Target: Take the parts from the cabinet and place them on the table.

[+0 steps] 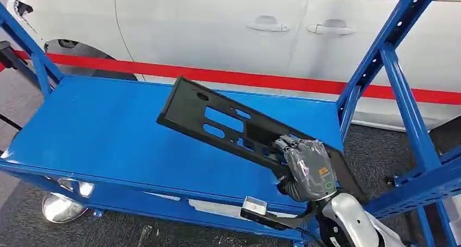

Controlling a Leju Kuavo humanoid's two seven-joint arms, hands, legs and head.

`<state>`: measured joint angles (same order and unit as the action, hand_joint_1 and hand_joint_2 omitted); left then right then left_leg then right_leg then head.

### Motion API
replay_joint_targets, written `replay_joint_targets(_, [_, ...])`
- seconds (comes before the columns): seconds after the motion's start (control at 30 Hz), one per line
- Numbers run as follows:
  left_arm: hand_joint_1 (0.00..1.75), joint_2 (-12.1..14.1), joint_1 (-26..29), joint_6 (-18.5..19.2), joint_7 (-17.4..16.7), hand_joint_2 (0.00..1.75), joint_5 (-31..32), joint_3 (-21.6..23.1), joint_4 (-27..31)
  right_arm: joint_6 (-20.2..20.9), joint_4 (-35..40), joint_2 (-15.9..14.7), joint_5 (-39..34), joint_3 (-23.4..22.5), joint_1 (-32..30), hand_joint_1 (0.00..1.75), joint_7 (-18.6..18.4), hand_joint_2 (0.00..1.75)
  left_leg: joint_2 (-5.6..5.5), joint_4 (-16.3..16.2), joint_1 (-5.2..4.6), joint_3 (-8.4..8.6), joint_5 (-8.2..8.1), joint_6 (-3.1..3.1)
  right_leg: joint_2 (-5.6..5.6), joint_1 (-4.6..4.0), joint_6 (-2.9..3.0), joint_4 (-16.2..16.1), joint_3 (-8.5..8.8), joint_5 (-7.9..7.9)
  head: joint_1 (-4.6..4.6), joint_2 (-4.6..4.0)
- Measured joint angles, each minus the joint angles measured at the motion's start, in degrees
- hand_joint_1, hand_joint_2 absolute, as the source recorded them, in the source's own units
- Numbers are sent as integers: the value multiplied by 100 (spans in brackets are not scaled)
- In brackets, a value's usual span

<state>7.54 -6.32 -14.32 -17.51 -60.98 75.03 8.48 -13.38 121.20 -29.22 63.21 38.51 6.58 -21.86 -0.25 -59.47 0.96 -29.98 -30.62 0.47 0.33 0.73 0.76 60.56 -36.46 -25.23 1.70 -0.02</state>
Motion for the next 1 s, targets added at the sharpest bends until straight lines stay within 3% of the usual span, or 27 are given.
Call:
replay_joint_targets(0.1, [0, -4, -21, 2, 22, 175, 0, 0, 0, 107, 72, 4, -334, 116, 24, 175, 153, 175, -23, 57, -63, -4, 67, -5, -10, -8, -111, -17, -49, 102, 7, 0])
replay_joint_targets(0.17, [0, -7, -13, 4, 22, 175, -4, 4, 0, 131, 109, 7, -384, 179, 22, 175, 177, 175, 1, 160, -14, -62, 174, 54, 3, -9, -181, -10, -70, 119, 7, 0])
replay_joint_targets(0.2, [0, -18, -22, 4, 22, 175, -4, 4, 0, 133, 124, 9, -397, 197, 23, 175, 177, 175, 19, 160, -33, -42, 232, 84, -9, 16, -192, 97, -123, -50, 6, 0])
replay_joint_targets(0.23, [0, -17, -25, 4, 22, 175, -4, 4, 0, 135, 131, 9, -406, 214, 30, 175, 177, 175, 31, 168, -38, -101, 272, 145, -13, 9, -195, 404, -231, -361, 22, 0])
replay_joint_targets(0.3, [0, -17, -25, 4, 22, 175, -4, 6, 0, 140, 142, 9, -408, 253, 24, 175, 179, 175, 42, 158, -63, -240, 376, 194, -12, 3, -214, 1312, -514, -926, 31, 0])
replay_joint_targets(0.33, [0, -17, -25, 6, 22, 175, -4, 7, 0, 138, 142, 11, -412, 269, 22, 175, 179, 175, 45, 150, -72, -304, 419, 196, -12, 3, -219, 1597, -570, -1019, 33, 0])
replay_joint_targets(0.37, [0, -17, -25, 7, 22, 175, -4, 7, 0, 138, 142, 11, -415, 282, 23, 175, 177, 175, 46, 143, -82, -367, 457, 194, -13, 2, -213, 1640, -514, -969, 35, 0])
replay_joint_targets(0.4, [0, -17, -26, 4, 22, 175, -4, 7, 0, 140, 142, 11, -415, 295, 23, 175, 177, 175, 46, 129, -91, -425, 495, 193, -13, 0, -199, 1438, -322, -817, 35, 0])
replay_joint_targets(0.47, [0, -17, -26, 7, 22, 175, -4, 7, 0, 140, 144, 11, -415, 317, 28, 175, 177, 175, 40, 104, -106, -520, 556, 176, -13, -27, -127, 506, 323, -472, 35, 0])
replay_joint_targets(0.5, [0, -22, -28, 7, 22, 175, -4, 7, 0, 138, 157, 11, -417, 323, 34, 175, 177, 175, 38, 81, -105, -553, 585, 161, -13, -57, -65, 10, 658, -451, 37, 0])
replay_joint_targets(0.53, [0, -50, -27, 9, 22, 175, -4, 7, 7, 142, 179, 11, -424, 330, 48, 175, 181, 175, 40, 66, -136, -608, 611, 126, -30, -99, -33, -244, 761, -508, 26, 0])
replay_joint_targets(0.63, [0, -48, -19, 13, 20, 175, -4, 9, 7, 234, 219, 11, -572, 363, 83, 175, 310, 175, 45, 136, -93, -602, 753, 29, -33, -134, 12, -247, 687, -377, 44, 0])
replay_joint_targets(0.67, [0, -48, -13, 20, 15, 175, -7, 11, 7, 297, 240, 24, -629, 398, 86, 175, 343, 175, 32, 155, -120, -606, 801, -10, -40, -98, 56, -309, 664, -307, 48, 0])
replay_joint_targets(0.7, [0, -44, -9, 28, 0, 175, -7, 17, 7, 356, 253, 57, -699, 435, 102, 175, 378, 175, 17, 86, -96, -667, 668, -34, -89, -41, 79, -377, 647, -229, 42, 0])
replay_joint_targets(0.73, [0, -48, -6, 48, -18, 175, -9, 20, 9, 404, 275, 94, -769, 490, 106, 175, 395, 175, 11, -78, -99, -719, 406, -82, -68, -34, 103, -401, 611, -165, 28, 2])
replay_joint_targets(0.8, [0, -57, -8, 52, -20, 175, -18, 22, 13, 468, 293, 142, -832, 573, 130, 175, 415, 175, 12, -817, -49, -898, -228, -149, -88, -29, 150, -395, 491, -81, 9, 0])
replay_joint_targets(0.83, [0, -57, -10, 52, -22, 175, -17, 24, 13, 474, 295, 155, -841, 590, 136, 175, 415, 175, 11, -906, -44, -914, -285, -158, -88, -30, 149, -394, 477, -68, 9, 0])
replay_joint_targets(0.87, [0, -46, -15, 65, -52, 175, -22, 46, 13, 503, 312, 227, -887, 758, 197, 175, 374, 175, 12, -1374, -29, -946, -473, -203, -87, -24, 141, -373, 347, 19, 4, 0])
replay_joint_targets(0.9, [0, -37, -23, 92, -78, 175, -22, 63, 13, 496, 317, 238, -931, 837, 198, 175, 348, 175, 13, -1385, -14, -849, -351, -223, -86, -13, 128, -357, 262, 65, 9, 0])
replay_joint_targets(0.93, [0, -9, -23, 105, -90, 175, -22, 81, 13, 483, 317, 245, -983, 865, 187, 175, 332, 175, 14, -1183, 5, -663, -129, -241, -84, 0, 105, -333, 179, 109, 11, 0])
replay_joint_targets(0.97, [0, 2, -26, 118, -101, 175, -24, 92, 13, 470, 317, 247, -1014, 890, 190, 175, 319, 175, 13, -806, 24, -383, 83, -260, -82, 21, 72, -307, 96, 142, 11, 0])
replay_joint_targets(1.0, [0, 18, -33, 127, -107, 175, -24, 98, 13, 450, 319, 254, -1031, 914, 207, 175, 304, 175, 13, -350, 38, -50, 179, -274, -76, 33, 35, -270, 34, 171, 11, 0])
